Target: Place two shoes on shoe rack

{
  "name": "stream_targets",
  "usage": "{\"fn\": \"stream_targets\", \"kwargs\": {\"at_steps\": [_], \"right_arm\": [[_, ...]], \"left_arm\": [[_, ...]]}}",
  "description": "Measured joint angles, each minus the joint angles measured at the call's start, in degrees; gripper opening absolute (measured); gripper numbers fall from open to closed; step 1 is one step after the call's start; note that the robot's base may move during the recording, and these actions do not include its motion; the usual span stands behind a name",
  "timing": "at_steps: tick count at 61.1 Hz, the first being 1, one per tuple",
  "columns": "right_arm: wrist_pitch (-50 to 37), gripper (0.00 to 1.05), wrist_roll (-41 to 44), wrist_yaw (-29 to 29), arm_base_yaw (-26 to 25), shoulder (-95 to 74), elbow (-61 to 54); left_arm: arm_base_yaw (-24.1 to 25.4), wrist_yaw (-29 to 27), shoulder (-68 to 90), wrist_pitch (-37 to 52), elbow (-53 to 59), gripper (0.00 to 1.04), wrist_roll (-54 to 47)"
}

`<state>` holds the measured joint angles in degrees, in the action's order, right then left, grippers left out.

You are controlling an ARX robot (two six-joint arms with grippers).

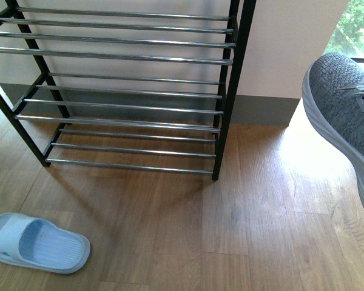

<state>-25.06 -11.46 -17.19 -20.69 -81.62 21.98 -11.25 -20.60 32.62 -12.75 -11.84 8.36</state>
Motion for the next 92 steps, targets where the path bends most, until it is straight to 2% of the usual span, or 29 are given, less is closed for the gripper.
{"fn": "stream_targets", "kwargs": {"at_steps": [92], "right_arm": [[0.00,0.01,0.00,-0.02,0.00,-0.04,0.00]], "left_arm": [[-0.02,0.00,0.00,0.00,0.00,0.02,0.02]]}}
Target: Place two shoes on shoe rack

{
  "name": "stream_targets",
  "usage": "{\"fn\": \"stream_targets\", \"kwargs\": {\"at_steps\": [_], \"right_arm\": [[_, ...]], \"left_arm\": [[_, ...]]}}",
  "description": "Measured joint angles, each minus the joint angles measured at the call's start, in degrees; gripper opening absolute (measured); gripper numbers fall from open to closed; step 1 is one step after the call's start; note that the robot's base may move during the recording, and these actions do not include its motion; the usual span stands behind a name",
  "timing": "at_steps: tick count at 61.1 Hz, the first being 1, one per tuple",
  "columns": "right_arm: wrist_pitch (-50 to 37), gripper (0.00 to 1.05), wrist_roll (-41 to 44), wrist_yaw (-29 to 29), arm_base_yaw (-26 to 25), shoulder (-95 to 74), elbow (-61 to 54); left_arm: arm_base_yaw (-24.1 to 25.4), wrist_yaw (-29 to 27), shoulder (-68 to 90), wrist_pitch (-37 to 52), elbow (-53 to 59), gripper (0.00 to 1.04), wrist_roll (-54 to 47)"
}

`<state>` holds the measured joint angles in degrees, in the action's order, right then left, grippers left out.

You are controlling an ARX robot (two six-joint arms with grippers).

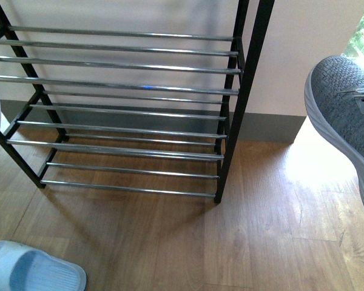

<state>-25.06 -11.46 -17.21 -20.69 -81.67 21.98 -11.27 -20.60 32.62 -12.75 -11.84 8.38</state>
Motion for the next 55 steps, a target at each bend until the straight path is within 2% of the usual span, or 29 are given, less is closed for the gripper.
{"fn": "stream_targets", "kwargs": {"at_steps": [38,43,46,50,55], "right_arm": [[-0.17,0.01,0.11,-0.20,0.00,0.00,-0.04],[-17.84,0.01,4.04,-4.04,-0.98,-3.63,-3.91],[-24.22,0.01,4.94,-4.37,-1.36,-4.15,-4.37],[-24.13,0.01,5.35,-4.09,-1.75,-2.40,-2.84],[-19.17,0.01,5.22,-1.97,-2.27,0.63,0.59]], "left_arm": [[0.00,0.00,0.00,0.00,0.00,0.02,0.02],[0.00,0.00,0.00,0.00,-0.02,0.02,0.02],[0.00,-0.02,0.00,0.00,0.00,0.02,0.00],[0.00,0.00,0.00,0.00,0.00,0.02,0.02],[0.00,0.00,0.00,0.00,0.00,0.02,0.02]]}}
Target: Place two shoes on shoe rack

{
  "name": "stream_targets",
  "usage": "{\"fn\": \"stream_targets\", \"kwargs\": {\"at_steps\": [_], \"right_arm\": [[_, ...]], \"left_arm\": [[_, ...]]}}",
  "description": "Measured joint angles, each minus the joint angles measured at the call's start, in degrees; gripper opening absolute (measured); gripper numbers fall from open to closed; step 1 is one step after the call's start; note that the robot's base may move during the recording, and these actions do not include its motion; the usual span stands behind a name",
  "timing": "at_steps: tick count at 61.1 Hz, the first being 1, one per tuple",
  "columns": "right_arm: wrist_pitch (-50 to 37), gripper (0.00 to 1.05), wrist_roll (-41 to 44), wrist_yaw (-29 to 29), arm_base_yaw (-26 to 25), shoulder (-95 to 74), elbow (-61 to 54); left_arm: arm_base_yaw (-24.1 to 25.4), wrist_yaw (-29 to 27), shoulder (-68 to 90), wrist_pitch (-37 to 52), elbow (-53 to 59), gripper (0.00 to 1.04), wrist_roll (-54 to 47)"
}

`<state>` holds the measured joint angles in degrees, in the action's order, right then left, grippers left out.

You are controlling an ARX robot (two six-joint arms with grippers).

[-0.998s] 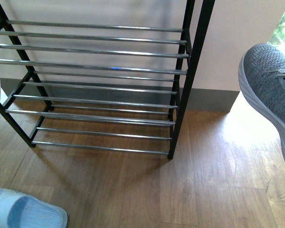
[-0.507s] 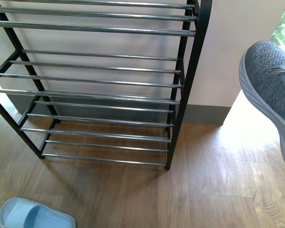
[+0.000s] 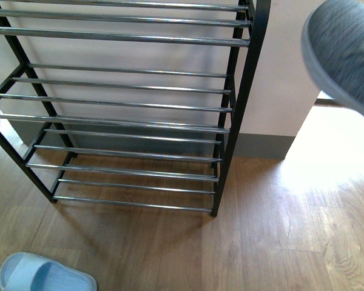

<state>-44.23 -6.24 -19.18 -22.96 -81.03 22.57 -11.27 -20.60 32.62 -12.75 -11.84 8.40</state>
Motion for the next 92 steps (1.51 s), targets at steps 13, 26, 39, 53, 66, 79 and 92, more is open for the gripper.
{"fn": "stream_targets", "kwargs": {"at_steps": [13,26,39,53,66,79,92], "right_arm": [[14.38,0.01,-1.01,6.73,2.03,2.84,9.79],[23.98,0.01,-6.75,10.51,7.61,3.39,20.22],[34.47,0.01,-15.08,13.75,12.17,4.81,29.62],[44.61,0.01,-23.85,16.68,19.21,5.51,36.39],[48.89,0.01,-26.91,22.56,27.30,3.19,41.20],[51.10,0.01,-27.15,28.98,33.33,-2.23,46.10],[54.14,0.01,-27.12,33.03,36.74,-7.76,51.06]], "left_arm": [[0.00,0.00,0.00,0.00,0.00,0.02,0.00],[0.00,0.00,0.00,0.00,-0.02,0.02,-0.02],[0.00,0.00,0.00,0.00,-0.02,0.02,0.00],[0.00,0.00,0.00,0.00,0.00,0.02,0.00],[0.00,0.00,0.00,0.00,0.00,0.02,0.00],[0.00,0.00,0.00,0.00,0.00,0.02,-0.02],[0.00,0.00,0.00,0.00,0.00,0.02,0.00]]}}
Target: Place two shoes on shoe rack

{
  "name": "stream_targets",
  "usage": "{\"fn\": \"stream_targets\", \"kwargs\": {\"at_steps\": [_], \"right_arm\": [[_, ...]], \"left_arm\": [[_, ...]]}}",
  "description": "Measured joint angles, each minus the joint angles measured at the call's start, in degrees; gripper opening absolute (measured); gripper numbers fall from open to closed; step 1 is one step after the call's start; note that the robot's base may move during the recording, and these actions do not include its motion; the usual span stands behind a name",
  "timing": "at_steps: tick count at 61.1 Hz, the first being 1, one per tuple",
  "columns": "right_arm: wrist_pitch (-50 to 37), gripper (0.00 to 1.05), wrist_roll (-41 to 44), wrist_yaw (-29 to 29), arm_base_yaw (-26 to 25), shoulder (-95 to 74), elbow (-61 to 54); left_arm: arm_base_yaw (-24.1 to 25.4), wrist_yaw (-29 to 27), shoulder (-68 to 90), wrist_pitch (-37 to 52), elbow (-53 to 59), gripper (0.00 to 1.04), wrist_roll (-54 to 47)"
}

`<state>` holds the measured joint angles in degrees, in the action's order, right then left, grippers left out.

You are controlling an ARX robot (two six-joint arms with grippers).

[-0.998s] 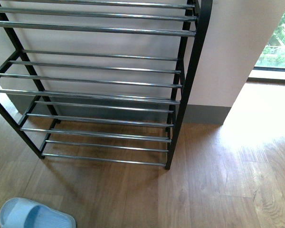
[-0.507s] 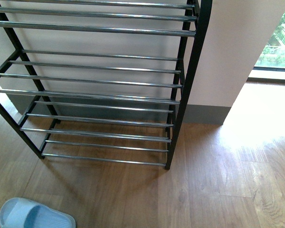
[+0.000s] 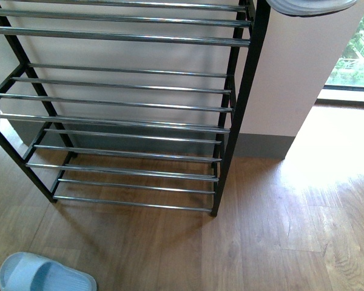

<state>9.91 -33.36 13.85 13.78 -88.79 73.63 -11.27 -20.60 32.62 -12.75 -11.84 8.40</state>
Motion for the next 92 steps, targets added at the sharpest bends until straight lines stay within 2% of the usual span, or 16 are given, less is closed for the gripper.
{"fn": "stream_targets", "kwargs": {"at_steps": [27,32,45,55,66,80,92], "right_arm": [[5.22,0.01,-2.51,8.68,1.84,-8.07,7.15],[7.69,0.01,-4.37,7.98,1.88,-8.33,8.22],[6.78,0.01,-6.08,6.80,3.04,-1.49,5.05],[7.45,0.01,-7.34,3.23,5.05,4.39,4.26],[7.80,0.01,-7.87,0.22,6.34,3.10,6.14],[7.89,0.01,-7.54,0.22,6.69,0.15,6.23],[8.22,0.01,-7.37,2.64,6.54,0.15,4.26]], "left_arm": [[0.00,0.00,0.00,0.00,0.00,0.02,0.00],[0.00,0.00,0.00,0.00,-0.02,0.02,0.00],[0.00,-0.02,0.00,0.00,-0.02,0.02,0.00],[0.00,0.00,0.00,0.00,-0.02,0.02,0.00],[0.00,0.00,0.00,0.00,0.00,0.02,0.00],[0.00,-0.02,0.00,0.00,-0.02,0.02,0.00],[0.00,-0.02,0.00,0.00,0.00,0.02,-0.02]]}}
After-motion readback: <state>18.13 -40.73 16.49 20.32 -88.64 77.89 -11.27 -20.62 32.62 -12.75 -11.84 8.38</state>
